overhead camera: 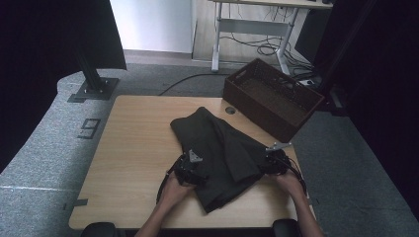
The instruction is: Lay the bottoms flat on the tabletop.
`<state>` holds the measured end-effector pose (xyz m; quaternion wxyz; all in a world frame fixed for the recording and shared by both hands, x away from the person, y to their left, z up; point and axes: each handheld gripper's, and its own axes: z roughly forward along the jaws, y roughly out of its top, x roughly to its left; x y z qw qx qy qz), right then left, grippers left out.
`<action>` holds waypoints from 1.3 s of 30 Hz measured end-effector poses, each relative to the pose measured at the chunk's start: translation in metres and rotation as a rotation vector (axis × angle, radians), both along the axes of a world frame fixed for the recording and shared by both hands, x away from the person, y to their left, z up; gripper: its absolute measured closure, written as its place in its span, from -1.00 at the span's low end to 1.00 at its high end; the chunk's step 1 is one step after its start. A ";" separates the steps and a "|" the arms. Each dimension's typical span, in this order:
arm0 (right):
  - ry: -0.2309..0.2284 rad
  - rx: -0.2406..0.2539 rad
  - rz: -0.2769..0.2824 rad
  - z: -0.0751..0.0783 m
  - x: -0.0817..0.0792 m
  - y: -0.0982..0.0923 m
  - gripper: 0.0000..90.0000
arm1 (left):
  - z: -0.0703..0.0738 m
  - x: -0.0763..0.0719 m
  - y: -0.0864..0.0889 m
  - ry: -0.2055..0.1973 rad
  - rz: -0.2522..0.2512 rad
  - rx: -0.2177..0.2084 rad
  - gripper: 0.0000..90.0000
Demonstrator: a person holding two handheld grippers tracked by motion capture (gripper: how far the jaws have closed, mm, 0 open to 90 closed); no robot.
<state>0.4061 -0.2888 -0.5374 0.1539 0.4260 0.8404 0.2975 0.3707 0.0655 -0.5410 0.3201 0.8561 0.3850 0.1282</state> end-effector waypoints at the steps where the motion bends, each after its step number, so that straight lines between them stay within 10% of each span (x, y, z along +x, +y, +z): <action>1: 0.005 -0.004 0.014 0.001 -0.004 0.004 -0.16 | 0.000 0.000 0.004 0.003 0.005 0.002 -0.68; 13: 0.011 -0.015 0.107 0.002 -0.047 0.057 -0.12 | 0.002 -0.005 0.061 0.042 0.043 -0.009 -0.66; 24: -0.001 0.000 0.205 0.001 -0.078 0.103 -0.15 | -0.002 -0.017 0.109 0.000 0.093 -0.049 -0.65; 39: -0.045 0.025 0.230 0.035 -0.070 0.086 -0.35 | -0.006 -0.020 0.110 -0.030 0.104 -0.075 -0.69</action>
